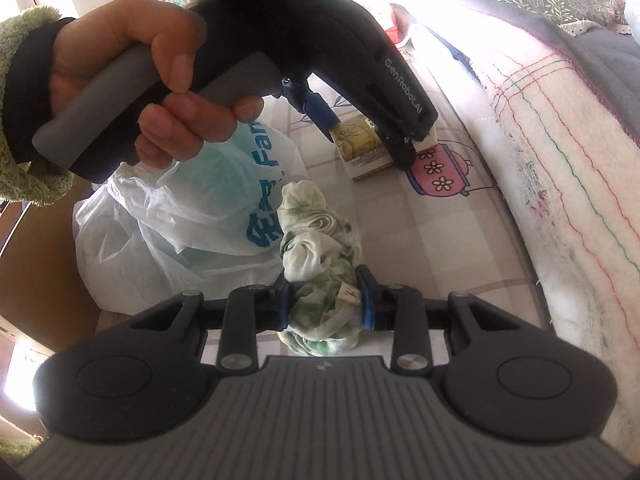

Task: Organize soft objects
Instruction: 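Grasp the gold snack box with the left tool while the right tool holds the cloth, then carry the snack box with the left tool and the cloth with the right tool to the box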

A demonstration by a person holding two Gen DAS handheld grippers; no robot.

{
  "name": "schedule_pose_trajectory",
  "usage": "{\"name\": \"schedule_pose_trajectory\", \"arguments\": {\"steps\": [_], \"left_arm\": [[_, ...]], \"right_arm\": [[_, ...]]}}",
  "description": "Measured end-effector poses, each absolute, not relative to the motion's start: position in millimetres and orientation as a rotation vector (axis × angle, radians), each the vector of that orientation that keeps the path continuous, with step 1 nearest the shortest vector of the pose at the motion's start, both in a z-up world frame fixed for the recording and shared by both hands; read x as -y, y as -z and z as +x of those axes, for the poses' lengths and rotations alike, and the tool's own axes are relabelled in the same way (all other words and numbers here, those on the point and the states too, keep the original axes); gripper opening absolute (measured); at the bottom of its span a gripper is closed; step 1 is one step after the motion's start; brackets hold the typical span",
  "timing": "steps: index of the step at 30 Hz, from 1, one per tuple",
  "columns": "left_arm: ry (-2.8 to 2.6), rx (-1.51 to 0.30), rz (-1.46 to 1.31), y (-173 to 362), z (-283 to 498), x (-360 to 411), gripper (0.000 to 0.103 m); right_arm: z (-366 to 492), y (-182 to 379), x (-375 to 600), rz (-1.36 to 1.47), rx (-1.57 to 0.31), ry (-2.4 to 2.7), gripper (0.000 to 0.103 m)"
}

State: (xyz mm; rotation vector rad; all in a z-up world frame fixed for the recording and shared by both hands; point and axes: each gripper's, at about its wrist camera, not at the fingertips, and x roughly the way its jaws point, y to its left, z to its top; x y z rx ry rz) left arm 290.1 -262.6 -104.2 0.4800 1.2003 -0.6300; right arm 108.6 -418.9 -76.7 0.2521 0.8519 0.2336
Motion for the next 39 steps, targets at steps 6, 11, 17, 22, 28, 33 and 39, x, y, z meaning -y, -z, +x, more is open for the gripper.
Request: {"name": "schedule_pose_trajectory", "arguments": {"steps": [6, 11, 17, 22, 28, 33, 39], "left_arm": [[0.588, -1.200, 0.442, 96.6, 289.8, 256.4, 0.067], [0.590, -1.162, 0.389, 65.2, 280.7, 245.0, 0.065], [0.607, -1.102, 0.255, 4.3, 257.9, 206.0, 0.059], [0.570, -1.024, 0.163, -46.7, 235.2, 155.4, 0.057], [0.494, -0.970, 0.032, -88.4, 209.3, 78.4, 0.056], [0.390, -0.924, -0.072, -106.7, 181.7, 3.7, 0.056], [0.210, -0.890, -0.164, -106.1, 144.7, -86.9, 0.056]], "right_arm": [[105.9, 75.6, 422.8, 0.287, -0.856, -0.218, 0.027], [99.4, 73.7, 429.2, 0.329, -0.858, -0.195, 0.025], [89.6, 66.8, 435.6, 0.392, -0.851, -0.186, 0.025], [84.2, 58.7, 435.2, 0.408, -0.835, -0.193, 0.024], [76.6, 39.9, 426.5, 0.399, -0.801, -0.220, 0.024], [71.5, 16.0, 414.7, 0.357, -0.754, -0.258, 0.024], [72.3, -16.4, 396.6, 0.322, -0.700, -0.336, 0.024]]}}
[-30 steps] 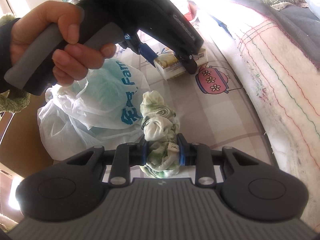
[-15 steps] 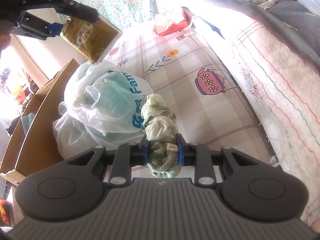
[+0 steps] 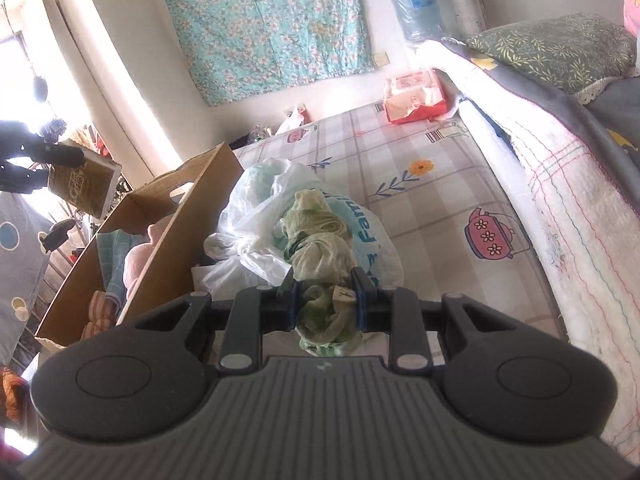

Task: Organize soft objects
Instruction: 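Carry the snack box with the left tool and the cloth with the right tool to the box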

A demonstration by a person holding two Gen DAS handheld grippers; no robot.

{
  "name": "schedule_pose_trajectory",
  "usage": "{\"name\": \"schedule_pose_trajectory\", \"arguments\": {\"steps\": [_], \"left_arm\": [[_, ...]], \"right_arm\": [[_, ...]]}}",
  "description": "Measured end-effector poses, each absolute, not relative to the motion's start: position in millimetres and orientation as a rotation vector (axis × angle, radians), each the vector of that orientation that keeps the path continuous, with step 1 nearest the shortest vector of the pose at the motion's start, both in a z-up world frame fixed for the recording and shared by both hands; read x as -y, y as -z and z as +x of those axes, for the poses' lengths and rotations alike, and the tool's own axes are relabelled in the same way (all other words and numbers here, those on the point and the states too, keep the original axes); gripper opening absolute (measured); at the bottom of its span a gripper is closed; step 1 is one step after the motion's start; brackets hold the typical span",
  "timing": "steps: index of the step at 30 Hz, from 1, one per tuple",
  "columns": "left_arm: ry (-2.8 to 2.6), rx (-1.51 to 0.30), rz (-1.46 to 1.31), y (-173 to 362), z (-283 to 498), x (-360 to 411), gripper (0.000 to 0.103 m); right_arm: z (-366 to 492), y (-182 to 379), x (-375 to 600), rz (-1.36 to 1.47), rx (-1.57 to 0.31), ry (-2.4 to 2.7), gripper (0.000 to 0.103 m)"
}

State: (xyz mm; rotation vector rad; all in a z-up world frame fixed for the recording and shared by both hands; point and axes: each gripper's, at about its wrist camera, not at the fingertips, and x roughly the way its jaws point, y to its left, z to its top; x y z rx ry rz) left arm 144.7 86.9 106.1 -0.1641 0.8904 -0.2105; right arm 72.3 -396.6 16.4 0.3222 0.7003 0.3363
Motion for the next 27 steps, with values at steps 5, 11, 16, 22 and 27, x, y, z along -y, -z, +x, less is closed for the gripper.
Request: {"name": "schedule_pose_trajectory", "arguments": {"steps": [5, 11, 16, 22, 27], "left_arm": [[0.115, -0.965, -0.244, -72.1, 124.6, -148.1, 0.056], [0.068, -1.088, -0.287, -18.3, 114.9, -188.2, 0.056], [0.099, -1.222, -0.289, 19.7, 111.4, -206.0, 0.056], [0.103, -1.360, -0.199, 53.7, 123.8, -216.8, 0.055], [0.111, -1.375, -0.172, 60.7, 137.1, -221.4, 0.054]], "right_arm": [[76.7, -43.7, 369.8, 0.301, -0.675, -0.431, 0.024], [81.9, -68.9, 319.9, 0.252, -0.667, -0.550, 0.025], [85.8, -84.4, 276.7, 0.201, -0.677, -0.634, 0.025], [87.7, -92.7, 230.0, 0.162, -0.710, -0.720, 0.025], [94.1, -96.4, 196.7, 0.104, -0.728, -0.760, 0.025]]}}
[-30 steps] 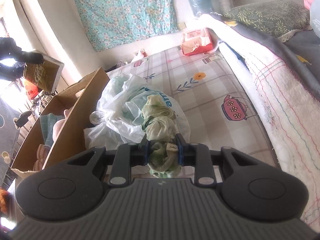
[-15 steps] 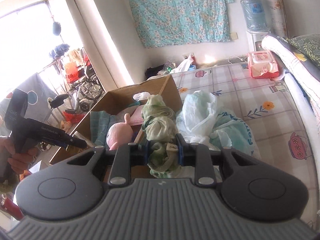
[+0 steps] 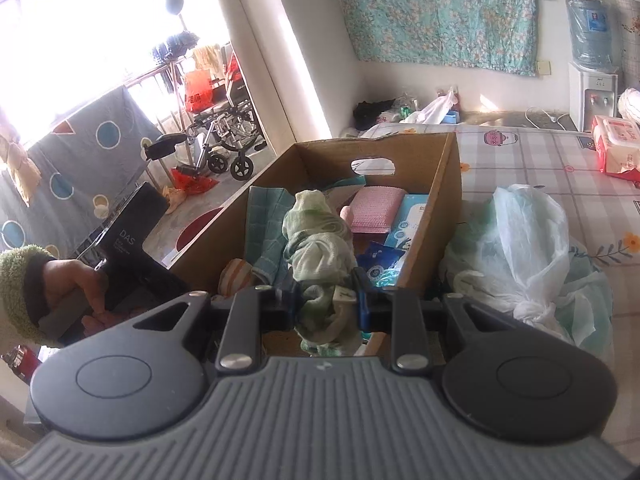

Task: Organize soft objects
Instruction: 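Carry the snack box with the left tool and the cloth with the right tool to the box, then lower the snack box and cloth into the box and open both tools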

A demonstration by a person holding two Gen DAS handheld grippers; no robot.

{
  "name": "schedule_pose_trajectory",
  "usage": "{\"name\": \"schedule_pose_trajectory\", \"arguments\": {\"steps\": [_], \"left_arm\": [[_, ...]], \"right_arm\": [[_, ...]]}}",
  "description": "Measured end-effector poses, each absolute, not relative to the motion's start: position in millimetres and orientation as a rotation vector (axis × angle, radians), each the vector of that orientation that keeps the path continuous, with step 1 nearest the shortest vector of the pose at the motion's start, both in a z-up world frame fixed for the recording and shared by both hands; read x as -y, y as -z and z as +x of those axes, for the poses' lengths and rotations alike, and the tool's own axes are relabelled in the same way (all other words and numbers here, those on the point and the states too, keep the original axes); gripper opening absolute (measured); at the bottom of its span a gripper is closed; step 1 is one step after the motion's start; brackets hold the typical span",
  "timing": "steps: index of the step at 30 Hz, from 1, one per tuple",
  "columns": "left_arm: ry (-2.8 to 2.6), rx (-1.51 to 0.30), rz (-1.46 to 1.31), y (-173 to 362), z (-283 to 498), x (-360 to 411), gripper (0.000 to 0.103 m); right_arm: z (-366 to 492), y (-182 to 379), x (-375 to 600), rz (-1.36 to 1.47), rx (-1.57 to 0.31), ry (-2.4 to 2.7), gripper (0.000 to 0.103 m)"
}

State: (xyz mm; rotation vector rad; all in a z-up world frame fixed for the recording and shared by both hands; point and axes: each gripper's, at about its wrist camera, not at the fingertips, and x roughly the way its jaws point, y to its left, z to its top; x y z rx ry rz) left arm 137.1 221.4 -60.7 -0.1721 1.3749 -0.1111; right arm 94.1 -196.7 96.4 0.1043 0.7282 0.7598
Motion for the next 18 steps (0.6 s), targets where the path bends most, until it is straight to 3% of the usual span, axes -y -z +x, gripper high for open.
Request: {"name": "schedule_pose_trajectory", "arguments": {"steps": [3, 6, 18], "left_arm": [[0.101, -1.338, -0.139, 57.7, 143.2, -221.2, 0.055], [0.122, -1.314, -0.175, 53.7, 141.2, -225.2, 0.063], [0.158, -1.274, -0.287, 44.8, 141.0, -233.1, 0.072]], "right_arm": [[98.5, -97.5, 174.2, 0.053, -0.745, -0.783, 0.026], [104.5, -91.7, 153.6, 0.014, -0.783, -0.807, 0.026], [120.6, -60.7, 86.4, -0.089, -0.910, -0.874, 0.032]]}}
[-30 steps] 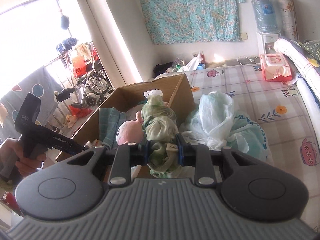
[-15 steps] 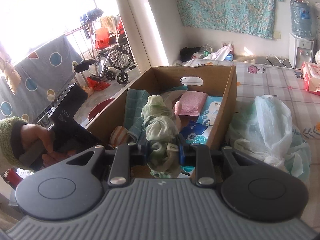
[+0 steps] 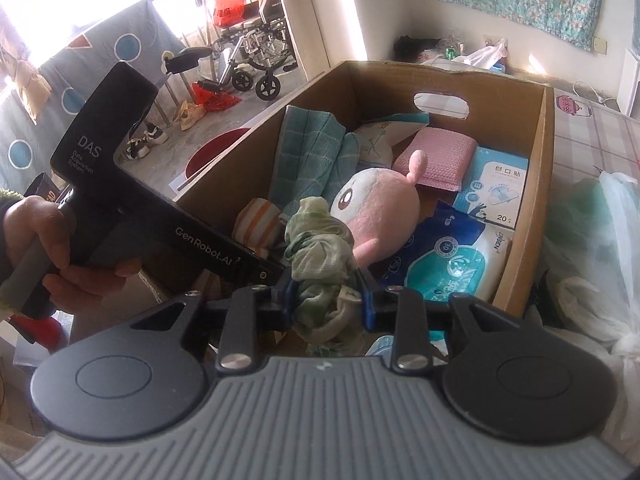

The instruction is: Organize soft objects

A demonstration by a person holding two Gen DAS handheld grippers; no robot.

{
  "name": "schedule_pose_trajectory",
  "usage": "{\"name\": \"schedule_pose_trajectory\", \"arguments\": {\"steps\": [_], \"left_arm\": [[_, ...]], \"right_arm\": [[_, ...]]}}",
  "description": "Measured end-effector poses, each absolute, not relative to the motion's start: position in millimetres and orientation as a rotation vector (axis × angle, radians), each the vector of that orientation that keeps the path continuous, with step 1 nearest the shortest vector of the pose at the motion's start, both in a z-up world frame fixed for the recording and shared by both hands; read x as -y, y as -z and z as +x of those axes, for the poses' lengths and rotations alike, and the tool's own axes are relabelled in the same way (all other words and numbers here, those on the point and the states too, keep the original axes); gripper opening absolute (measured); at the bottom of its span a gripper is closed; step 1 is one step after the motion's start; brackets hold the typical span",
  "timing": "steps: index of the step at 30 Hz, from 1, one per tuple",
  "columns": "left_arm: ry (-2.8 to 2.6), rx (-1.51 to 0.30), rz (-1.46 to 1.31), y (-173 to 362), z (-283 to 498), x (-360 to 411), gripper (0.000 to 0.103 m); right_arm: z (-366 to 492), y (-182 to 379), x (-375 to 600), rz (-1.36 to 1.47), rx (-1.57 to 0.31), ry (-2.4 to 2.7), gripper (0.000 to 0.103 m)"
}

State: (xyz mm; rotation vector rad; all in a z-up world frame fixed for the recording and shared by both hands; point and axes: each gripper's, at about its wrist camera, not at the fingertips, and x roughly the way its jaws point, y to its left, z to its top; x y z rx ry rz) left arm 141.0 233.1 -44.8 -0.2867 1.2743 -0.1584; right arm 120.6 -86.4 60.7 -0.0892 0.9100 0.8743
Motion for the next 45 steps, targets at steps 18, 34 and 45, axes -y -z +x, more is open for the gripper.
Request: {"name": "schedule_pose_trajectory", "arguments": {"steps": [18, 34, 45], "left_arm": [[0.147, -1.273, -0.356, 54.8, 155.8, -236.3, 0.086], [0.151, -1.320, -0.348, 66.4, 163.6, -219.9, 0.089], [0.151, -1.153, -0.321, 18.9, 134.3, -212.2, 0.089]], "right_arm": [[116.2, -64.2, 130.0, 0.012, -0.889, -0.850, 0.048], [110.3, -62.0, 153.7, 0.089, -0.888, -0.814, 0.048], [96.2, -71.3, 179.3, 0.153, -0.837, -0.764, 0.054]]}}
